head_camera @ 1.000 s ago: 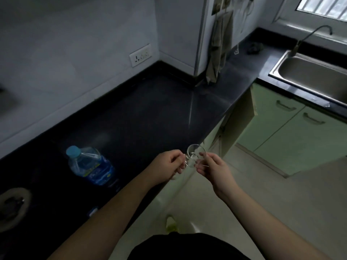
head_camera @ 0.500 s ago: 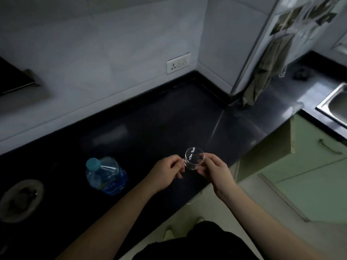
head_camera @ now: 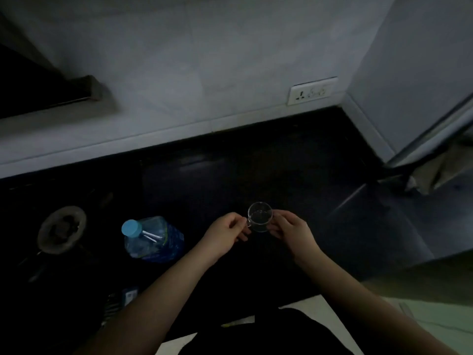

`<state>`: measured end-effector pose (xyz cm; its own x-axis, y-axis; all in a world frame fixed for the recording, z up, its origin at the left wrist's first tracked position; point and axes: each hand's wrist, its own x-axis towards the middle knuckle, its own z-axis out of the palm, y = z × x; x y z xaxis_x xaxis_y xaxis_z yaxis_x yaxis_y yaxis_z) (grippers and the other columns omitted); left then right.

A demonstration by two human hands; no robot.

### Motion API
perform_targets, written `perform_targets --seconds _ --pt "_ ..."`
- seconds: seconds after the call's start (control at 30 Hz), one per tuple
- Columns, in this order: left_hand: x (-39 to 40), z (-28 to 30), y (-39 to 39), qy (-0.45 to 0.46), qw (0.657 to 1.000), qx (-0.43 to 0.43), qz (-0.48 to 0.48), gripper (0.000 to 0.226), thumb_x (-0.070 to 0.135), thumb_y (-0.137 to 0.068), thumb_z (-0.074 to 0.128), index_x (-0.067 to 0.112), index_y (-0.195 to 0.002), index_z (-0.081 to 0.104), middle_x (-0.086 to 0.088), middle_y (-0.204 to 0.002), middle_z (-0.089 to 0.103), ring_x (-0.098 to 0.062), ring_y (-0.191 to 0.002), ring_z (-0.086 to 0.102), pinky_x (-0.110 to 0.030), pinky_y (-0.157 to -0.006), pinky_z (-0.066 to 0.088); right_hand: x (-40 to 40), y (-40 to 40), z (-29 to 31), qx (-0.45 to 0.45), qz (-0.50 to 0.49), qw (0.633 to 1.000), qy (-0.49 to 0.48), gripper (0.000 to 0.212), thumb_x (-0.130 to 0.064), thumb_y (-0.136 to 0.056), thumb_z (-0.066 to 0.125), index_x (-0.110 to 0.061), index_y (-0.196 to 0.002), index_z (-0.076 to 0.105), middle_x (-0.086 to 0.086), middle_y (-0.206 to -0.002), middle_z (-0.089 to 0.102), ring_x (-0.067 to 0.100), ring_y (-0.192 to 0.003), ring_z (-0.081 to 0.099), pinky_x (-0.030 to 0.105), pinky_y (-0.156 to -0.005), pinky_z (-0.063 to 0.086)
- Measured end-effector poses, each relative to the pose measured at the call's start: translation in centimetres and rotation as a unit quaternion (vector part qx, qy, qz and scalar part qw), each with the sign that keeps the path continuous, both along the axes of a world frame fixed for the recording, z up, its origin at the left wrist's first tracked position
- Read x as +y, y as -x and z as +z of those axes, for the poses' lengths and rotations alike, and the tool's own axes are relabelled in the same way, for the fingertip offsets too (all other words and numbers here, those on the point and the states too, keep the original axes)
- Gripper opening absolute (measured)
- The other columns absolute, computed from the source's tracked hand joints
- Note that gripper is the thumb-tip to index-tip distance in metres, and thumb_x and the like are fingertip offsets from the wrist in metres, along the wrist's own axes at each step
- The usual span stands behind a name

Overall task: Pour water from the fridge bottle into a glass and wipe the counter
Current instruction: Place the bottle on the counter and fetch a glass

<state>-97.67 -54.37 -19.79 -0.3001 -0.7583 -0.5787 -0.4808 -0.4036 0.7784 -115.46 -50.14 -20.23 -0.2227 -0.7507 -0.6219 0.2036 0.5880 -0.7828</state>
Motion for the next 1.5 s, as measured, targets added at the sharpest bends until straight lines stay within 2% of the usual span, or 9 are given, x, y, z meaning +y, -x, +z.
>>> perform_targets --seconds 0.23,0.4,0.63,0.8,0.9,1.1,1.2,1.5 --pt "-2.3 -0.5 0.7 -0.012 0.997 -0.005 0.072 0.02 0.023 -0.103 0.045 0.016 -0.102 0.064 0.001 -0.096 0.072 -0.011 -0.088 0.069 -0.024 -0.08 0.051 -4.6 0.6 -1.5 0.019 0.055 0.997 -0.041 0.015 -0.024 -0.098 0.053 -0.024 -0.103 0.067 -0.004 -0.098 0.073 0.011 -0.093 0.07 0.033 -0.089 0.055" --pt "-3.5 -1.6 0.5 0.0 0.994 -0.018 0.111 0.02 0.024 -0.103 0.047 0.015 -0.099 0.065 0.001 -0.092 0.072 -0.01 -0.084 0.069 -0.022 -0.078 0.051 -6.7 0.0 -2.4 0.027 0.077 0.995 -0.049 0.014 -0.023 -0.097 0.055 -0.025 -0.104 0.067 -0.004 -0.1 0.073 0.011 -0.095 0.069 0.034 -0.093 0.054" --pt "-4.4 -3.5 0.5 0.003 0.988 -0.035 0.149 0.02 0.023 -0.102 0.048 0.015 -0.095 0.064 0.0 -0.092 0.073 -0.012 -0.085 0.069 -0.021 -0.076 0.051 -8.0 -0.2 -3.2 0.047 0.113 0.99 -0.068 0.016 -0.023 -0.097 0.053 -0.026 -0.102 0.068 -0.005 -0.102 0.072 0.01 -0.098 0.066 0.033 -0.093 0.053" --pt "-4.3 -5.0 0.8 -0.006 0.986 -0.047 0.16 0.017 0.019 -0.101 0.05 0.011 -0.098 0.065 -0.001 -0.093 0.072 -0.009 -0.082 0.068 -0.014 -0.068 0.048 -7.5 0.1 -3.7 0.064 0.136 0.985 -0.085 0.021 -0.023 -0.098 0.049 -0.026 -0.1 0.07 -0.007 -0.099 0.072 0.009 -0.095 0.067 0.027 -0.083 0.053" --pt "-4.0 -5.5 0.9 -0.003 0.987 -0.052 0.15 0.016 0.019 -0.101 0.05 0.013 -0.098 0.065 0.0 -0.092 0.072 -0.008 -0.081 0.068 -0.014 -0.068 0.048 -7.0 0.2 -4.0 0.074 0.143 0.983 -0.09 0.021 -0.021 -0.098 0.049 -0.025 -0.1 0.07 -0.006 -0.099 0.072 0.009 -0.095 0.067 0.032 -0.089 0.054" --pt "-3.3 -6.7 1.0 -0.016 0.988 -0.056 0.144 0.014 0.022 -0.101 0.049 0.017 -0.099 0.062 -0.001 -0.093 0.072 -0.014 -0.088 0.07 -0.027 -0.082 0.053 -6.3 0.2 -4.0 0.103 0.156 0.978 -0.096 0.023 -0.02 -0.098 0.05 -0.033 -0.084 0.064 -0.007 -0.097 0.07 0.01 -0.094 0.065 0.035 -0.093 0.053" --pt "-2.9 -7.2 1.1 -0.02 0.988 -0.053 0.144 0.013 0.02 -0.102 0.048 0.016 -0.101 0.061 -0.002 -0.094 0.072 -0.014 -0.087 0.07 -0.027 -0.082 0.053 -6.2 0.2 -4.2 0.101 0.157 0.976 -0.109 0.023 -0.02 -0.097 0.05 -0.031 -0.084 0.065 -0.005 -0.098 0.07 0.012 -0.094 0.066 0.037 -0.093 0.053" --pt "-2.5 -8.0 1.1 -0.05 0.988 -0.069 0.129 0.016 0.027 -0.101 0.048 0.021 -0.097 0.062 0.001 -0.088 0.073 -0.016 -0.09 0.069 -0.039 -0.092 0.054 -5.4 0.1 -4.6 0.104 0.148 0.976 -0.123 0.023 -0.02 -0.097 0.049 -0.028 -0.088 0.069 -0.004 -0.095 0.072 0.013 -0.091 0.067 0.035 -0.09 0.054"
